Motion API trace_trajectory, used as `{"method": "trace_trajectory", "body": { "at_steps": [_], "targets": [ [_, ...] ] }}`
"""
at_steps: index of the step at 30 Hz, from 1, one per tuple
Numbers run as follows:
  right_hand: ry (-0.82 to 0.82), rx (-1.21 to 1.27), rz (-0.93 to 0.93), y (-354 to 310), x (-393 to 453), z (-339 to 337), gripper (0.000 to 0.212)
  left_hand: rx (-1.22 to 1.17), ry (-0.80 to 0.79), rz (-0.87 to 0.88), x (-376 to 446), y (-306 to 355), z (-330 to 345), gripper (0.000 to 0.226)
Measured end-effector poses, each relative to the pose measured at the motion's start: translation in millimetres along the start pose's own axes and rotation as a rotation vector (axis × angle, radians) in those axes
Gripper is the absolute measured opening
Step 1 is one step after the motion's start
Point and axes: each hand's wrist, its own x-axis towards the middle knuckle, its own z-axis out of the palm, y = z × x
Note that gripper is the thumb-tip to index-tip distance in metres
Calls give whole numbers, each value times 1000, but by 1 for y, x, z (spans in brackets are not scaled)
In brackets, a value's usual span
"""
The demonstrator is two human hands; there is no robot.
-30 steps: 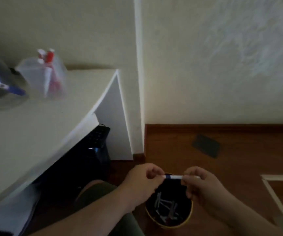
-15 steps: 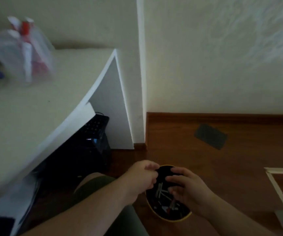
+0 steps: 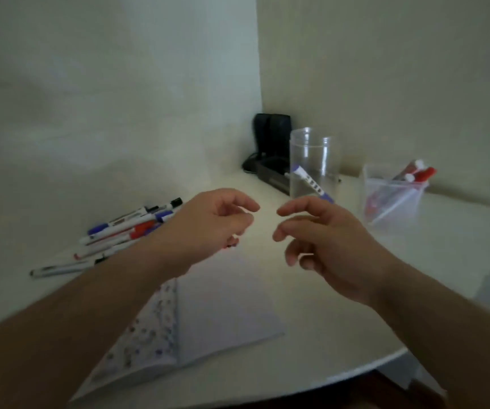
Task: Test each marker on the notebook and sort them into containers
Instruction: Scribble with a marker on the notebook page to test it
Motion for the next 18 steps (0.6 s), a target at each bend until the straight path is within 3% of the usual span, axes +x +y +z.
{"method": "trace_trajectory", "body": {
  "at_steps": [8,14,18],
  "targets": [
    [-164,-105,84,29,124,103,23,173,181,-168,22,-99,-84,14],
    [-129,-239,-13,54,149,119,19,728,135,-163,27,-131,-124,9],
    [-111,-389,-180,65,145,112,23,749,48,-171,33,-150,-117,24]
  ]
}}
